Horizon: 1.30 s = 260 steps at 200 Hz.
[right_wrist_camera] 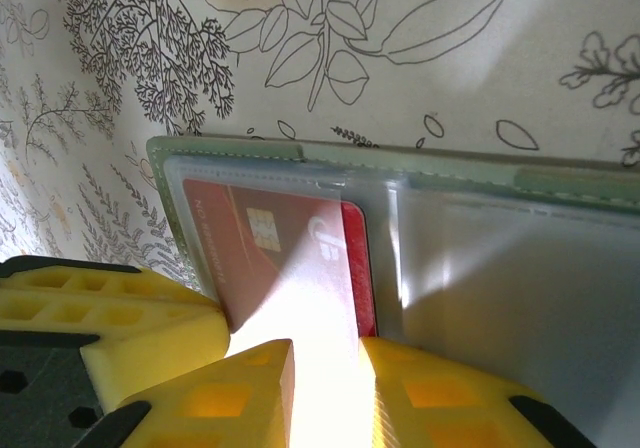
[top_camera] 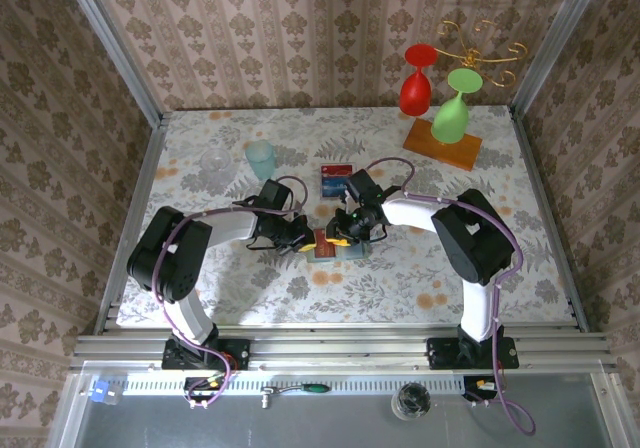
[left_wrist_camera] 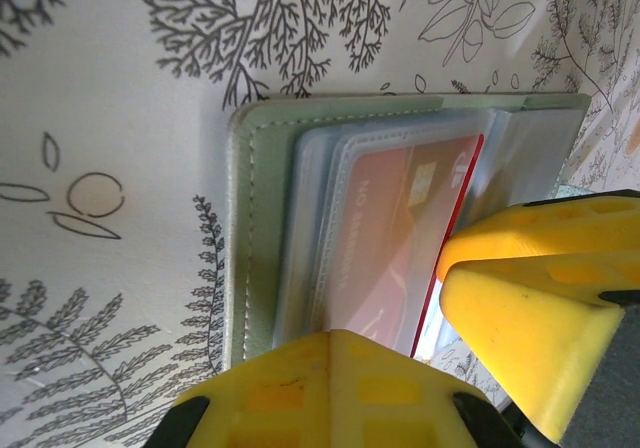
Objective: Take the credit cards out of the card holder
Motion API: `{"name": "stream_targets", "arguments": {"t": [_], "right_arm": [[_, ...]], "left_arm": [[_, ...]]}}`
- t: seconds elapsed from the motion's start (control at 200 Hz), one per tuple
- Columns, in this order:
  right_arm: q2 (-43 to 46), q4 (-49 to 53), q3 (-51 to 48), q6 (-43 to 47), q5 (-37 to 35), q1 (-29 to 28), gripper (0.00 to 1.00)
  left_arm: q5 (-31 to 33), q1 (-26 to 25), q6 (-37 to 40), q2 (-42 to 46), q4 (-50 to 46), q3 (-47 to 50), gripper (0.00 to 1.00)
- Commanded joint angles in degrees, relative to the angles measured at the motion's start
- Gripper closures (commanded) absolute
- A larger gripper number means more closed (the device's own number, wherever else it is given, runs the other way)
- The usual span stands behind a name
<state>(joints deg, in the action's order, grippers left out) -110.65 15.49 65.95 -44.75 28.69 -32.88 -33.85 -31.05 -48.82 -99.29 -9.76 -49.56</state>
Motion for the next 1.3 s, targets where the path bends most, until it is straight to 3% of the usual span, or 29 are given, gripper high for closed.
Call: {"name": "stream_targets", "arguments": {"t": [0.0, 0.655, 1.295], "right_arm": [[-1.53, 1.48, 0.93, 1.54, -0.89, -0.6, 0.76], [-0.77, 10.18, 3.29, 8.58, -11.76, -2.45, 0.74], [2.56, 10.72, 3.92, 9.01, -12.12, -2.98, 0.74]], "left_arm": [[0.74, 0.37, 1.15, -1.7, -0.57, 1.01, 1.0], [0.36, 0.9, 1.18, -1.79, -0.26, 1.49, 1.0], [-0.3, 1.36, 0.52, 1.38, -0.44, -0.5, 0.99]]}}
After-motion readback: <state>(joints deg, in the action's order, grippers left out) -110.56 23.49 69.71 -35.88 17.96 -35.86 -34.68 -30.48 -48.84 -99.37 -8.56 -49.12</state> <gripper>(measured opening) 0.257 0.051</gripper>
